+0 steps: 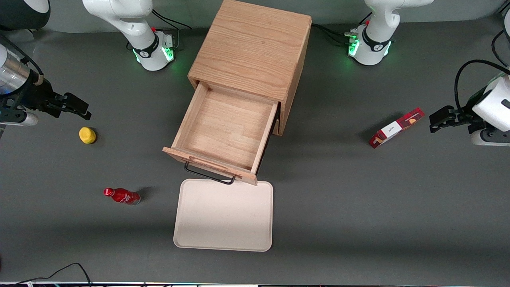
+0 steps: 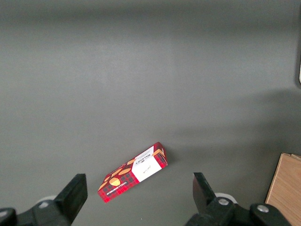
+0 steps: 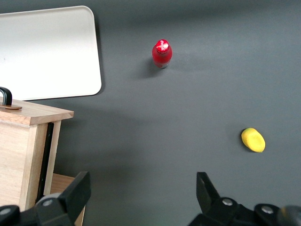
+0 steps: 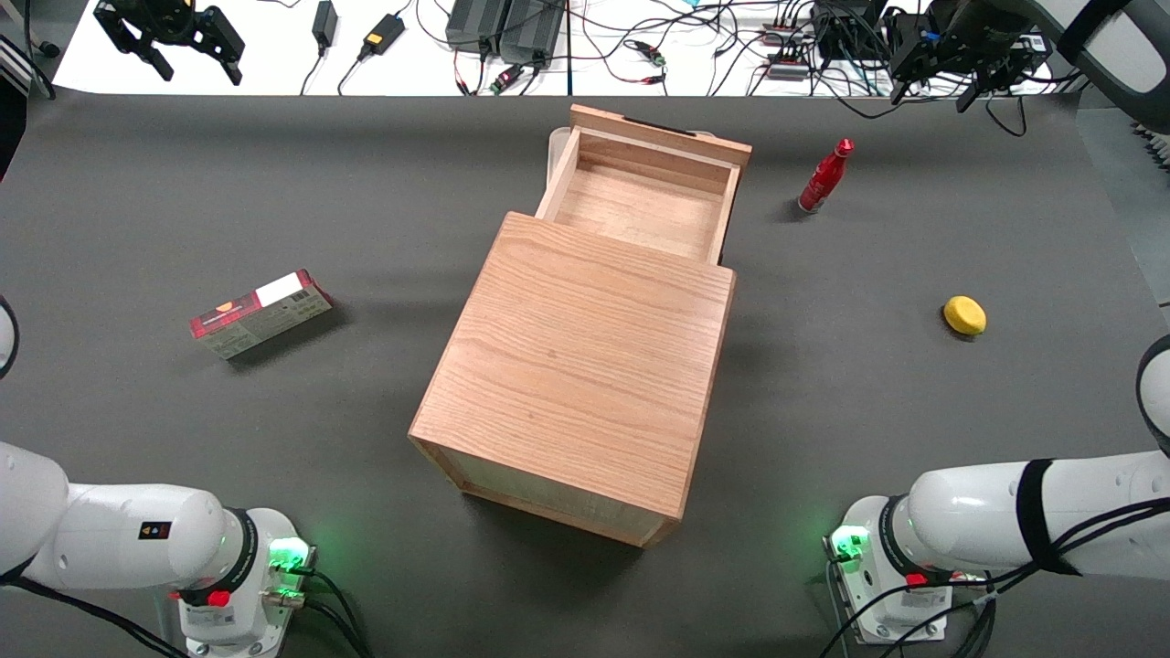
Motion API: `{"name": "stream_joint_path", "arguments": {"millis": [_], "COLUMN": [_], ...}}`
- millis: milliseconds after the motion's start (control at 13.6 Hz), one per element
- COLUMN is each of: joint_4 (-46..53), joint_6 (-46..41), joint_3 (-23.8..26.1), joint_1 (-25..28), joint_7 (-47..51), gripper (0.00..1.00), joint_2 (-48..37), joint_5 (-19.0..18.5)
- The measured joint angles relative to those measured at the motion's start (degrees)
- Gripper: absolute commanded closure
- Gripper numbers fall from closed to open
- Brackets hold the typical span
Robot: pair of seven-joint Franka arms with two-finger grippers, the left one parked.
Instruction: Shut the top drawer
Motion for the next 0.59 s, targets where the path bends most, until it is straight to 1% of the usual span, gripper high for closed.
{"name": "stream_joint_path", "arguments": {"millis": [443,590], "joint_4": [-0.5,1.0], "joint_6": [0.2,0.3], "joint_3": [0.0,0.1], "joint_1": [0.2,0.7], "joint_7": [-0.8,-6.4], "gripper": [0.00,0.00], "joint_2": [0.1,1.1], "joint_5": [0.0,0.0]}}
